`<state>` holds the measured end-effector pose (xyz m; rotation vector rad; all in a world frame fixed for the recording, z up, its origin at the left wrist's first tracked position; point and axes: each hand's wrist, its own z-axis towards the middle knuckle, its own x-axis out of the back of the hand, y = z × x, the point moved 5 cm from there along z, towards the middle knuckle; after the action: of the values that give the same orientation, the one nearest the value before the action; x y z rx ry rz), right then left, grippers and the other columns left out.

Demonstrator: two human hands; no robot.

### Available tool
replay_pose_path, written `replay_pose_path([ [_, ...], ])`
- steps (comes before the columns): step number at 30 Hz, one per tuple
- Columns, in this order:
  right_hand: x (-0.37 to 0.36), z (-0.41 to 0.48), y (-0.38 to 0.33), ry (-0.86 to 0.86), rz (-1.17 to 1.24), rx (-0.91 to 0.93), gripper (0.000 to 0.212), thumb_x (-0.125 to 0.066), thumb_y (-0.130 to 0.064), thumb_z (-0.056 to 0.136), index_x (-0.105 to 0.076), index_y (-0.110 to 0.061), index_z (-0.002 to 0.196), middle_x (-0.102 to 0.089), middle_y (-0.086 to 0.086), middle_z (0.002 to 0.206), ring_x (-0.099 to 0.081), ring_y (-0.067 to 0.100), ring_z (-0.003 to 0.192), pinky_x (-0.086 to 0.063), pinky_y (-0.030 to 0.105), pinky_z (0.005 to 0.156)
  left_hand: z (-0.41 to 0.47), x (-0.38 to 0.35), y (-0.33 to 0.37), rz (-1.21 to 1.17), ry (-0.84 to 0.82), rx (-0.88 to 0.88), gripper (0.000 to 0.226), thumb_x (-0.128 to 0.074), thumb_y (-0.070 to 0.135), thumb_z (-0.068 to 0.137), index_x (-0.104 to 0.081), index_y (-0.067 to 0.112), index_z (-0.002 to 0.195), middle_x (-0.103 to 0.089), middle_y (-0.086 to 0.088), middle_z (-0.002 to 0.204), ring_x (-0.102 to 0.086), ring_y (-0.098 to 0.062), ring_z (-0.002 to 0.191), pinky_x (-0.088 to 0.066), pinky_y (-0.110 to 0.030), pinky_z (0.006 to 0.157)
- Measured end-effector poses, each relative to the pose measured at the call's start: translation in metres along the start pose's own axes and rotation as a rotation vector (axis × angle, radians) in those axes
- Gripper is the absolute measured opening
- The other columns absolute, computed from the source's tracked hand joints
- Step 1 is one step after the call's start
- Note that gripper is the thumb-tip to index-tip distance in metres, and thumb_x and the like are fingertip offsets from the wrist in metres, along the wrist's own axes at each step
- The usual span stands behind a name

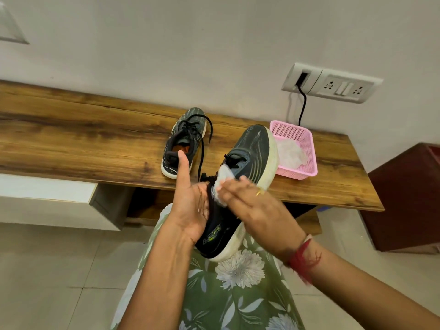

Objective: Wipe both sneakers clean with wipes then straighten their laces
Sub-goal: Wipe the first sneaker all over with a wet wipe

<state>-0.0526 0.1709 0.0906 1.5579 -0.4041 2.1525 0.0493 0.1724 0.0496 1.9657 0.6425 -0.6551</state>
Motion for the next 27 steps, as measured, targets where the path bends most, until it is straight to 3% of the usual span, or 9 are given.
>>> replay_pose_path([
  [3,0.007,0.008,0.027,0.072,-0.029,-0.178,0.048,-0.069,0.007,0.068,-0.063,-0.001,0.114,-0.064,0.016,0.116,-0.063,0.026,0.105,-0.033,0.045,0.101,-0.002,-0.003,0.000,0.008,-0.022,0.005,0.113,-0.024,0.090,0.070,-0.066,-0.007,0.112,-0.056,-0.031,0.127,-0.058,-0.034,0.109,-0.046,-0.042,0.098],
  [6,0.002,0.001,0.001,0.024,0.024,-0.024,0.038,-0.052,0.002,0.080,-0.061,0.000,0.117,-0.063,0.017,0.118,-0.061,0.026,0.109,-0.038,0.042,0.102,-0.002,-0.001,0.000,0.015,0.004,0.000,0.112,-0.026,0.090,0.070,-0.065,-0.007,0.111,-0.057,-0.033,0.123,-0.060,-0.034,0.107,-0.046,-0.042,0.100],
  [8,-0.001,-0.002,-0.002,-0.048,0.022,0.061,0.039,-0.055,0.000,0.079,-0.060,-0.001,0.118,-0.062,0.016,0.119,-0.061,0.025,0.109,-0.042,0.040,0.101,-0.001,0.000,0.000,0.026,0.011,-0.001,0.111,-0.022,0.089,0.072,-0.068,-0.006,0.107,-0.063,-0.029,0.115,-0.064,-0.035,0.105,-0.050,-0.038,0.093],
  [12,0.004,0.009,0.031,0.008,-0.048,-0.151,0.053,-0.075,0.005,0.065,-0.063,-0.003,0.116,-0.064,0.015,0.117,-0.063,0.026,0.104,-0.032,0.044,0.100,-0.002,-0.001,-0.002,0.030,0.003,0.020,0.112,-0.023,0.089,0.070,-0.069,-0.007,0.105,-0.068,-0.021,0.099,-0.067,-0.028,0.085,-0.057,-0.031,0.073],
  [16,0.000,-0.002,-0.008,-0.019,0.040,0.012,0.038,-0.044,-0.003,0.085,-0.060,-0.001,0.119,-0.061,0.016,0.122,-0.059,0.026,0.112,-0.036,0.040,0.105,-0.001,0.004,-0.001,0.040,0.044,0.034,0.119,-0.025,0.090,0.069,-0.061,-0.013,0.113,-0.061,-0.030,0.115,-0.061,-0.034,0.102,-0.048,-0.039,0.095],
  [18,0.001,-0.006,-0.015,-0.060,0.066,0.094,0.036,-0.042,-0.005,0.090,-0.058,0.000,0.122,-0.059,0.017,0.125,-0.056,0.026,0.116,-0.039,0.041,0.105,0.000,0.004,-0.001,0.035,0.050,0.040,0.122,-0.028,0.091,0.067,-0.054,-0.016,0.122,-0.051,-0.035,0.128,-0.053,-0.038,0.113,-0.039,-0.042,0.106],
  [21,0.006,0.002,0.008,0.009,-0.015,0.001,0.036,-0.057,0.002,0.080,-0.062,0.000,0.115,-0.063,0.017,0.117,-0.062,0.026,0.106,-0.037,0.042,0.103,-0.002,-0.004,-0.002,0.013,0.005,0.027,0.114,-0.025,0.089,0.070,-0.063,-0.010,0.114,-0.064,-0.029,0.113,-0.064,-0.035,0.103,-0.052,-0.039,0.091],
  [24,0.012,0.009,0.019,0.051,-0.010,-0.146,0.043,-0.066,0.007,0.072,-0.064,-0.001,0.114,-0.065,0.017,0.115,-0.064,0.028,0.103,-0.034,0.046,0.100,-0.003,-0.007,-0.003,0.020,-0.017,0.030,0.110,-0.023,0.088,0.071,-0.071,-0.005,0.102,-0.069,-0.023,0.100,-0.068,-0.030,0.092,-0.055,-0.035,0.082],
  [27,0.008,0.002,-0.008,-0.021,0.008,0.017,0.036,-0.049,-0.003,0.083,-0.062,-0.002,0.117,-0.063,0.016,0.118,-0.061,0.025,0.108,-0.038,0.037,0.103,-0.003,-0.002,-0.001,0.033,0.018,0.032,0.114,-0.023,0.090,0.070,-0.067,-0.010,0.105,-0.065,-0.027,0.107,-0.065,-0.033,0.098,-0.054,-0.039,0.088],
])
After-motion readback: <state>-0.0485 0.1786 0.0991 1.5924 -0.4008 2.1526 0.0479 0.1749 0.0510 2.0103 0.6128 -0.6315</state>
